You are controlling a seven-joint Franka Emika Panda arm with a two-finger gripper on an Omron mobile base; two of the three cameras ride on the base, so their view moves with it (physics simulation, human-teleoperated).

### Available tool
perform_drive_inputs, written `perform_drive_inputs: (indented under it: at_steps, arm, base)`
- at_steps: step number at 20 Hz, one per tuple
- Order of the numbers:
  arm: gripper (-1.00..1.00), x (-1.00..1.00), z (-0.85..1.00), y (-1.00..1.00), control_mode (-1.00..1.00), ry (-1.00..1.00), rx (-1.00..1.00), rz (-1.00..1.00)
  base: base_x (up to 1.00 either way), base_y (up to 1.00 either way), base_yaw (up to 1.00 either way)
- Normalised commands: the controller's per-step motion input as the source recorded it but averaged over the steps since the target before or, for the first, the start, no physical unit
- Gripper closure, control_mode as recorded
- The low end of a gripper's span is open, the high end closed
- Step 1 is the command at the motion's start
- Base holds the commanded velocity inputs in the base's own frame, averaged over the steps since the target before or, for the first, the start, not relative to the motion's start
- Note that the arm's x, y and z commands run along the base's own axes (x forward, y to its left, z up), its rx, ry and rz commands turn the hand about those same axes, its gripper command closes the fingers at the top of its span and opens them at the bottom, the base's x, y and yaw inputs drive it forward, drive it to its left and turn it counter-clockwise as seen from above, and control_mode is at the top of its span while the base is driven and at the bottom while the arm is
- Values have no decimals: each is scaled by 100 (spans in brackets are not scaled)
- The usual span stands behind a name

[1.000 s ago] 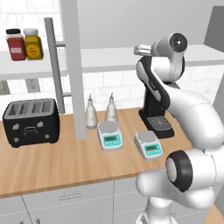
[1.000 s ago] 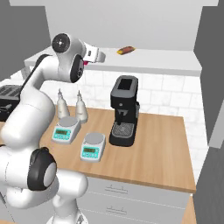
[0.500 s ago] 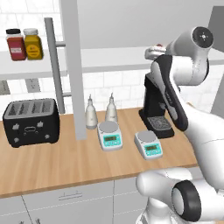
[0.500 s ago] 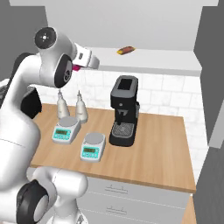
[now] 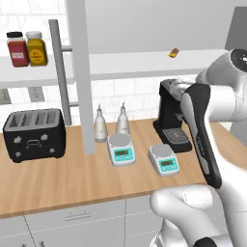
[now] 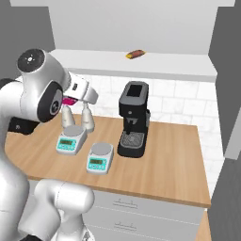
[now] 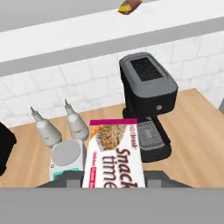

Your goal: Pick the bar and place it on the digital scale for weighing, and close the cabinet.

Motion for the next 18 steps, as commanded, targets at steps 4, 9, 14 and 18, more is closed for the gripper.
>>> perform_drive_inputs:
  at_steps: [4,9,14,18]
  arm:
    - [100,-35,-92,28,-100,31,0,-9]
    - [100,1,-75,14,-100,28,4,-14]
    - [100,14,-76,0,-100,17,7,-2]
    - [100,33,-60,0,-100,4,1,0]
  base:
    - [0,0,0]
    - [0,0,0]
    - [0,0,0]
    - [0,0,0]
